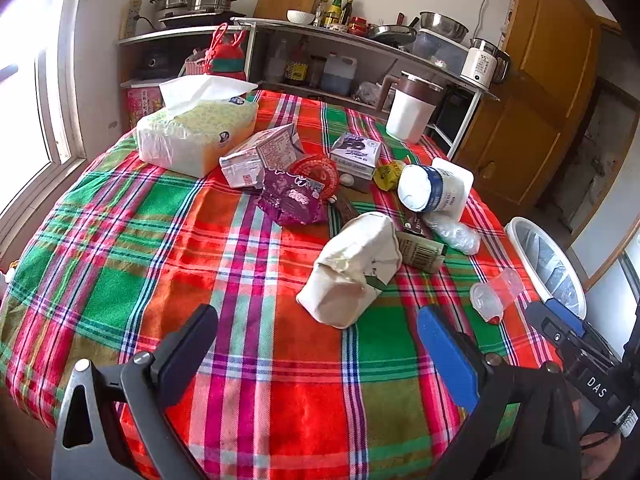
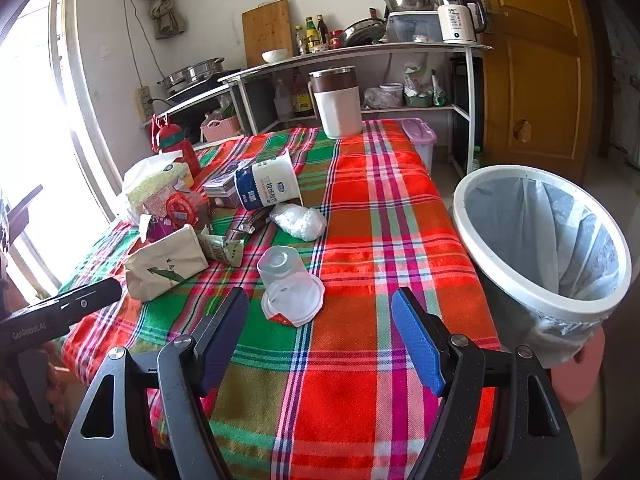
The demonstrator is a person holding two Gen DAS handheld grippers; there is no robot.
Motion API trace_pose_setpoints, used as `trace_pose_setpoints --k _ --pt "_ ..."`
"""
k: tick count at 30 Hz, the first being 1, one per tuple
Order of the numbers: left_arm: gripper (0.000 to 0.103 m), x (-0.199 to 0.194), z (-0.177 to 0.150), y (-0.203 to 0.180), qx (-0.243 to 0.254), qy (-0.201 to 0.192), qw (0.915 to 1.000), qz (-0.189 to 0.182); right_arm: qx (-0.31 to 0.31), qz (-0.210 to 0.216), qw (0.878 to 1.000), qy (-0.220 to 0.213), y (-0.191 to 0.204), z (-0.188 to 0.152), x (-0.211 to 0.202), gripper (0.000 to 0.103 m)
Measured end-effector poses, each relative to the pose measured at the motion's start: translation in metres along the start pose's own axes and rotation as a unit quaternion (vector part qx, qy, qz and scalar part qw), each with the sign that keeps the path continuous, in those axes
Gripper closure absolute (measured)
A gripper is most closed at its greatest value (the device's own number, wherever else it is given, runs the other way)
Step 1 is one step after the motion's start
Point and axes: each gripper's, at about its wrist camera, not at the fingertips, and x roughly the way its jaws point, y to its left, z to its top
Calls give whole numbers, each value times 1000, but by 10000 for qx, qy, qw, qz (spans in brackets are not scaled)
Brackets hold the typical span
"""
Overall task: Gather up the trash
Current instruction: 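Grasp the white crumpled paper bag with left gripper while right grasps clear plastic cup, then carry the paper bag and plastic cup over the white trash bin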
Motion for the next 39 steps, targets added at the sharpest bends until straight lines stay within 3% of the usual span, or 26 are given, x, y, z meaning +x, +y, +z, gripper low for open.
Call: trace_pose_setpoints --k 8,10,14,16,19,23,39 --pt "3 25 17 -1 197 169 9996 -108 -147 158 9995 249 9 11 25 31" --pt "10 29 18 -2 270 191 9994 -76 -212 116 9994 251 12 13 29 40" --pt "24 39 20 -4 281 368 9985 -304 -260 196 9988 364 16 15 39 48" --pt "32 41 20 -6 318 378 9983 -318 -248 164 9988 389 15 14 41 59" --pt "41 42 22 -7 321 377 9978 -450 -244 177 9988 396 14 14 42 65" --pt "62 46 22 -11 320 425 9970 -564 -149 266 9987 415 11 14 44 70" --pt "65 19 23 -21 319 76 9980 -538 -6 358 9993 80 4 18 26 71"
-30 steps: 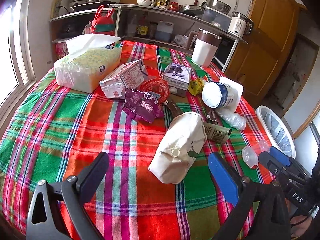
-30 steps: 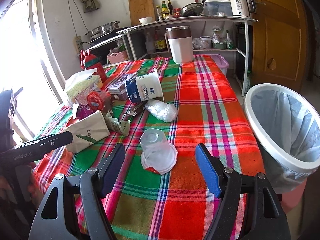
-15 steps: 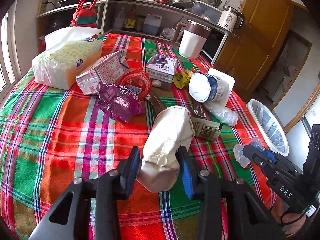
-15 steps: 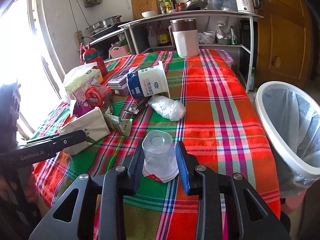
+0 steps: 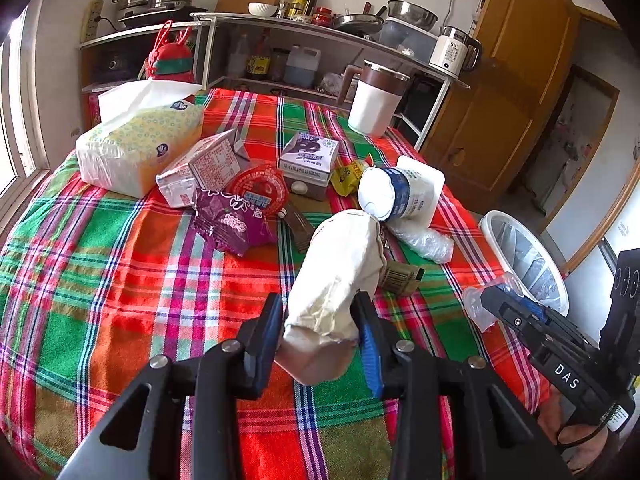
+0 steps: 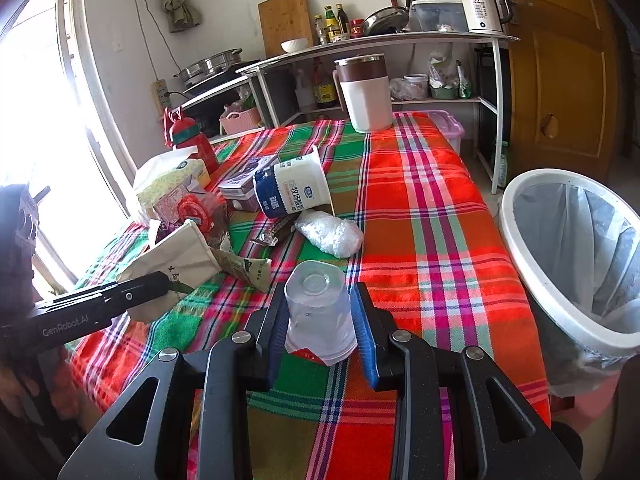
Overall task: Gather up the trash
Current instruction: 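Carry the paper bag and plastic cup over the white trash bin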
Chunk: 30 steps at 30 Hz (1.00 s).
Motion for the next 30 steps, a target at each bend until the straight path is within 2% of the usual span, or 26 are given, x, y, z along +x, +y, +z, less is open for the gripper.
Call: trace_pose_setpoints --k 8,14,22,27,30 --pt "65 -19 18 -23 180 -298 9992 -216 85 -11 9996 -260 -9 11 -21 71" --pt "65 -15 31 -53 385 -353 9974 -495 191 -234 9985 -463 -27 20 -41 71" --pt "65 0 46 -111 786 -270 9923 -920 486 -580 9945 -729 -73 35 -68 71" --pt "65 16 53 -156 1038 -137 9865 -1256 746 -863 9898 -849 -113 43 -85 71" --pt "65 27 53 -183 1245 -76 9833 -1322 880 -982 9875 -864 -137 45 -92 71"
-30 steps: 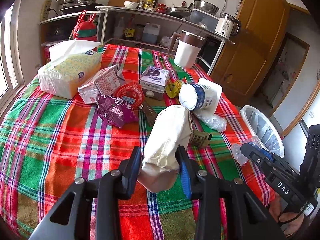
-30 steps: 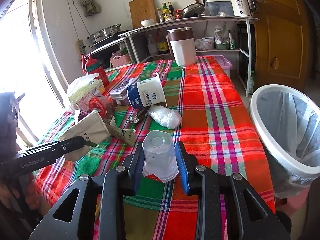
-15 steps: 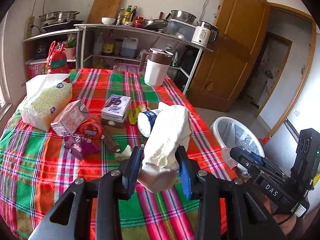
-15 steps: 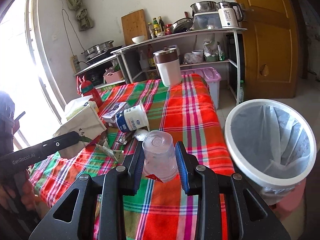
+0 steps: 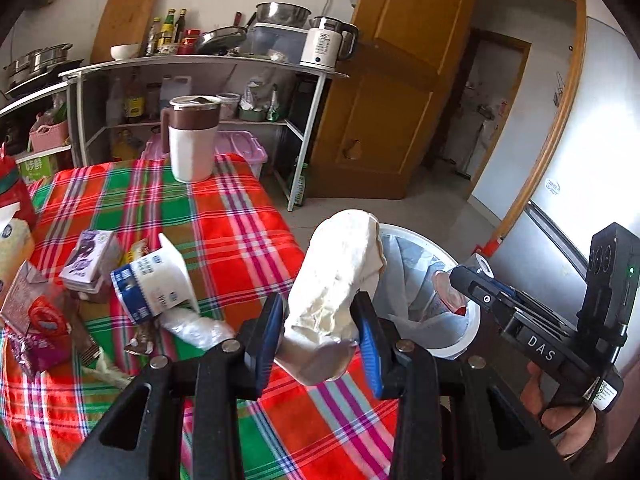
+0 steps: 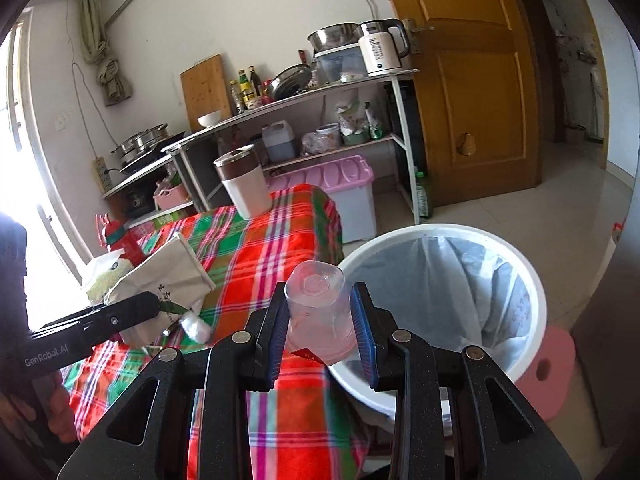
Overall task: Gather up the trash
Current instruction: 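Carry the paper bag and plastic cup over the white trash bin, then open left gripper to drop the paper bag while right drops the cup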
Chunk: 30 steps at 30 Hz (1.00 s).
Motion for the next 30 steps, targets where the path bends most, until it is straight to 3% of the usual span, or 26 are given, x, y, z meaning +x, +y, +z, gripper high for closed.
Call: trace_pose_setpoints --k 9,18,25,30 --pt "65 57 2 -59 282 515 9975 -404 243 -523 9980 278 -61 0 14 71" --pt "65 104 -7 -85 403 975 9936 -410 205 -874 9937 676 -92 -6 44 71" --pt "63 122 -6 -95 556 1105 9915 -416 193 -1112 9899 855 -104 -9 57 70" --pt "51 123 -9 -91 471 1147 9914 -426 227 -1170 9885 928 -108 -12 58 68"
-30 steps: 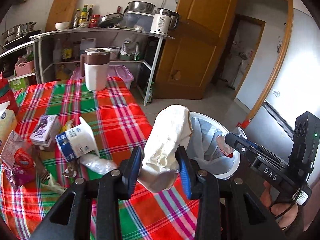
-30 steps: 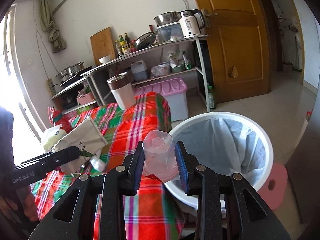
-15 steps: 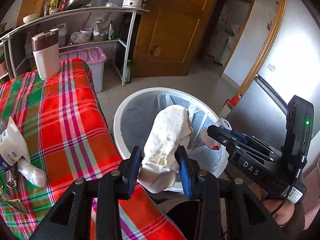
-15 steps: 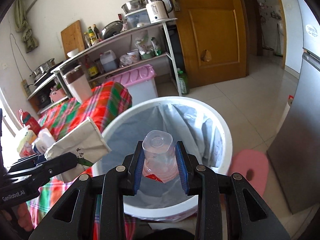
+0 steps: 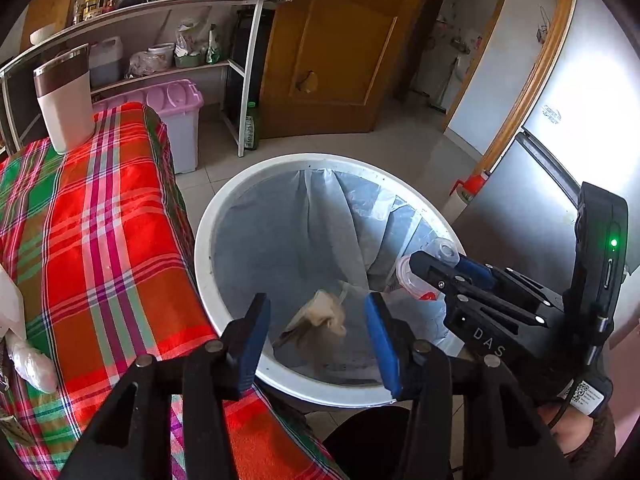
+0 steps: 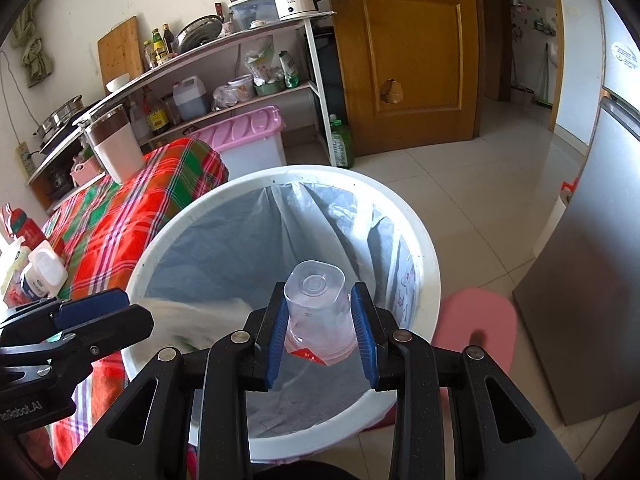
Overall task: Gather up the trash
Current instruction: 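Open left gripper to drop the paper bag while right drops the cup, then move both open grippers back over the table items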
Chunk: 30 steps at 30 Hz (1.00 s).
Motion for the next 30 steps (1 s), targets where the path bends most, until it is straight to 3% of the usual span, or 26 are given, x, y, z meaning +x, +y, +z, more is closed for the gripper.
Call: trace_pose_setpoints --k 2,10,20,30 --pt "43 -3 -2 2 1 -27 10000 30 14 26 10000 1 0 -1 -1 62" --pt "37 -32 -12 16 -90 -324 9994 110 35 118 9998 -141 10 -3 -15 53" --pt "35 -83 -34 47 -327 -717 9961 408 -61 520 9980 -365 45 -9 -39 53" --pt "34 -133 -70 99 -762 -991 9858 1122 -470 1223 9905 -407 113 -25 -55 53"
